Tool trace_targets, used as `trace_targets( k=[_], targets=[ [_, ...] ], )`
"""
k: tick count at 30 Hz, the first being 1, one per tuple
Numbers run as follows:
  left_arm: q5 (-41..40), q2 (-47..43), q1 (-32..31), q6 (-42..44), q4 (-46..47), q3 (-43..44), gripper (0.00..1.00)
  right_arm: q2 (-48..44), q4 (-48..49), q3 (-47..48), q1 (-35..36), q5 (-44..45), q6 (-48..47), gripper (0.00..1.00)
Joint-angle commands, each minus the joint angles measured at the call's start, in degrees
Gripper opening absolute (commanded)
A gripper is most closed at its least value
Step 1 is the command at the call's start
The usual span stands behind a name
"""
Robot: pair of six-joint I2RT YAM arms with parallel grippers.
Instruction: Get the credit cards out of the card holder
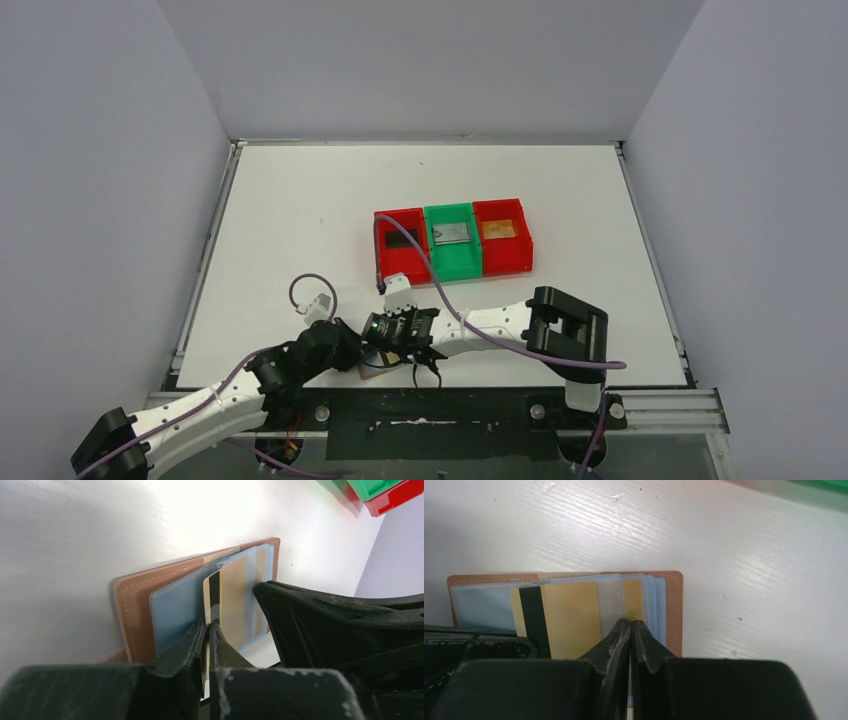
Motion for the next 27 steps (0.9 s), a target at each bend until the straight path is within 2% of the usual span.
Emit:
trace_targets(
  k=[1,4,8,14,16,21,27],
  targets=[
    [-2.76,-1.86,0.40,0.37,-7.17,1.67,0.00,3.14,-7.74,-1.77,-0.33,1.25,-0.79,0.00],
    [-3.66,-3.69,0.42,0.39,-7.71,1.94,0.00,2.99,-6.44,-1.94,-0.36,0.14,-1.16,0.00],
    [-2.75,-5.42,0.44,0.67,-1.92,0.71,0.00,2.46,-3.58,-2.34,-0.36,-2.00,-1.61,0.00],
    [-1.14,-2.62,0.48,1.32,3.54,0.61,0.00,2.23,-2.02,-2.70,-0.61,-3.01,-1.59,0.00],
    [-0.97,-1.36,0.50,1.37,4.06,0.92,0.03,2.05,-1.96,-2.70,-0.70,-3.17,-1.65,0.00],
    [-0.13,0.58,0.46,-0.05,8.94,-0.24,0.18,1.36,-0.79,-3.39,-0.71,-3.93,-1.59,0.00],
    [0.03,1.74,0.55,-2.64,14.70,-3.12,0.21,1.29,0.15,-3.99,-0.97,-4.58,-1.50,0.00]
  ],
)
